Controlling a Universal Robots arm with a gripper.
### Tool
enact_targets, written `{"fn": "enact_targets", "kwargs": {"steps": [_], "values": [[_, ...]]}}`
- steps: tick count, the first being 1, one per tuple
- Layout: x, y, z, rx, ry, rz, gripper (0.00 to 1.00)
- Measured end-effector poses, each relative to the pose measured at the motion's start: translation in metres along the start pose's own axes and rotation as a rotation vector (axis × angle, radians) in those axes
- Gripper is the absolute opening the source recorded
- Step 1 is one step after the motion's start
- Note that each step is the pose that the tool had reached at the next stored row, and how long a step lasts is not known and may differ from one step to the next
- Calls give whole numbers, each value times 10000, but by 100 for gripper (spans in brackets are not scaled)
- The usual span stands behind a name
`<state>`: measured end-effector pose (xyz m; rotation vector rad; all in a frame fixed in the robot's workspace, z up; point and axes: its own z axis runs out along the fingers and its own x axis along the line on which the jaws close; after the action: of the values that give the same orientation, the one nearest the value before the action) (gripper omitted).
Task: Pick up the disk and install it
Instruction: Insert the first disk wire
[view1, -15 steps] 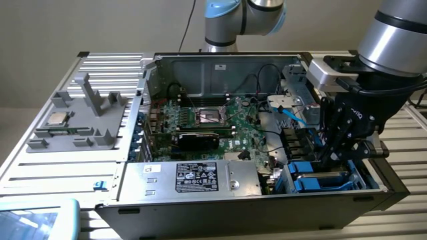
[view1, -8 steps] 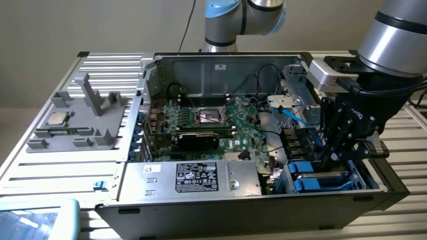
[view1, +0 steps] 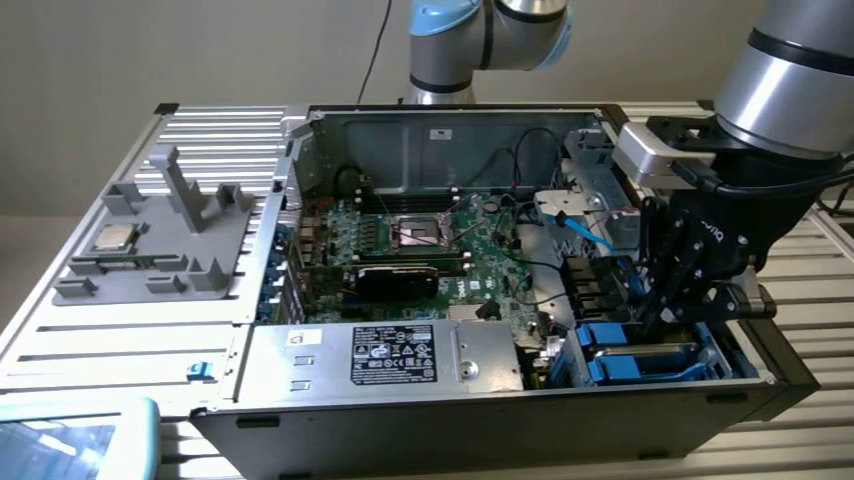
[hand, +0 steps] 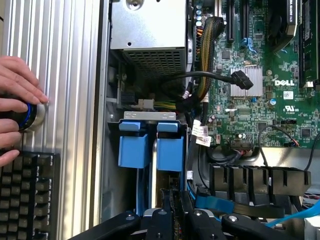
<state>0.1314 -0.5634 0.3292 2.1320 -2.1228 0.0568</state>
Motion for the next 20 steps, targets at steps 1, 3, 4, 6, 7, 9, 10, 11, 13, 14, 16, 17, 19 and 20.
{"fn": "enact_targets", "kwargs": {"steps": [1,3,4,6,7,9,10,11,13,14,16,17,19,20], "values": [[0,0,1,0,1,0,16],[0,0,1,0,3,0,16],[0,0,1,0,2,0,16],[0,-1,2,3,-1,0,16],[-2,-3,6,5,-5,-3,16],[2,0,-20,0,19,-1,24],[7,4,-63,0,28,2,31],[13,7,-112,0,39,3,31],[24,13,-200,0,61,4,37],[30,17,-247,0,74,6,37],[40,19,-331,0,111,7,37],[45,18,-372,0,136,8,37],[53,20,-449,-1,192,13,37],[52,22,-484,-1,222,15,37]]}}
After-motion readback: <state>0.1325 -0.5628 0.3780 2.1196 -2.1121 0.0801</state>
